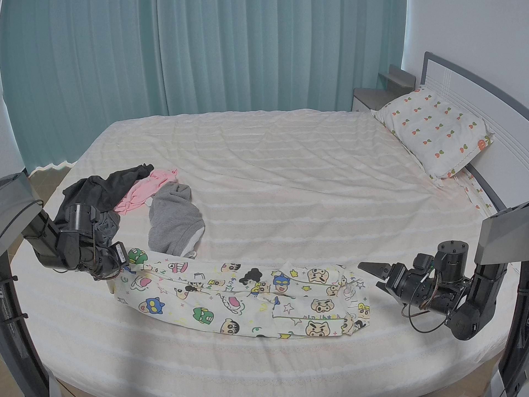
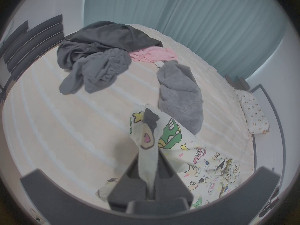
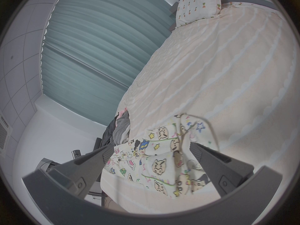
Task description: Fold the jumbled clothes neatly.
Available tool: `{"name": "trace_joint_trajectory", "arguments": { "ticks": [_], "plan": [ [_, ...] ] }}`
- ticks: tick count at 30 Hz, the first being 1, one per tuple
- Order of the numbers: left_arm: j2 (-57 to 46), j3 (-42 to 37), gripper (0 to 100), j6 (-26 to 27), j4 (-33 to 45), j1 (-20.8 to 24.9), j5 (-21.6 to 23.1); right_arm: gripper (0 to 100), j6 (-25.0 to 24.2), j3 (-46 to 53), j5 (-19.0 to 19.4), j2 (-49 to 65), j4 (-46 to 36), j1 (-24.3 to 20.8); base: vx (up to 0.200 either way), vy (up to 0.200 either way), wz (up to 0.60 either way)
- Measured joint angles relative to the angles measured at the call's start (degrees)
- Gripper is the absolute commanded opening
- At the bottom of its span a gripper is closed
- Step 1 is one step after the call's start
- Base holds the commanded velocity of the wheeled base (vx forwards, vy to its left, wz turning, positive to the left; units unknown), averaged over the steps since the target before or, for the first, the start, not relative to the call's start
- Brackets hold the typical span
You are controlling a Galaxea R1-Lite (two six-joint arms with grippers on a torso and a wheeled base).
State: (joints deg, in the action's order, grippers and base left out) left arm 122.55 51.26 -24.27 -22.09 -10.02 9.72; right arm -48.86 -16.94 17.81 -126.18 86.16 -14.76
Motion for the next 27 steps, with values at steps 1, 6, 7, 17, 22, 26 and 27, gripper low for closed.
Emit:
{"name": "trace_joint_trajectory", "arguments": {
  "ticks": [1, 6, 7, 17, 22, 26, 27],
  "plan": [
    [-0.2, 0.1, 0, 0.0, 0.1, -0.6, 0.3, 100, 0.0, 0.0, 0.0, 0.0, 0.0, 0.0, 0.0, 0.0, 0.0],
    [-1.8, 1.0, 0, 0.2, 2.5, -3.9, 1.6, 100, 0.0, 0.0, 0.0, 0.0, 0.0, 0.1, 0.0, 0.0, 0.0],
    [-2.3, 1.4, 0, 0.2, 3.1, -4.8, 1.7, 100, 0.0, 0.0, 0.0, 0.0, 0.0, 0.1, 0.0, 0.0, 0.0],
    [-6.4, 2.5, 0, -1.9, 6.7, 4.6, -4.7, 100, 0.0, 0.0, 0.0, 0.2, 0.0, 0.2, 0.0, 0.0, 0.0],
    [-7.4, 3.3, 0, -4.7, 7.4, 14.9, -9.0, 100, 0.0, 0.0, 0.0, 0.2, 0.0, 0.2, 0.0, 0.0, 0.0],
    [-7.4, 4.8, 0, -6.5, 7.6, 24.7, -12.2, 100, 0.0, 0.0, 0.0, 0.2, 0.0, 0.2, 0.0, 0.0, 0.0],
    [-7.3, 5.4, 0, -6.9, 7.6, 27.0, -13.1, 100, 0.0, 0.0, 0.0, 0.2, 0.0, 0.2, 0.0, 0.0, 0.0]
  ]
}}
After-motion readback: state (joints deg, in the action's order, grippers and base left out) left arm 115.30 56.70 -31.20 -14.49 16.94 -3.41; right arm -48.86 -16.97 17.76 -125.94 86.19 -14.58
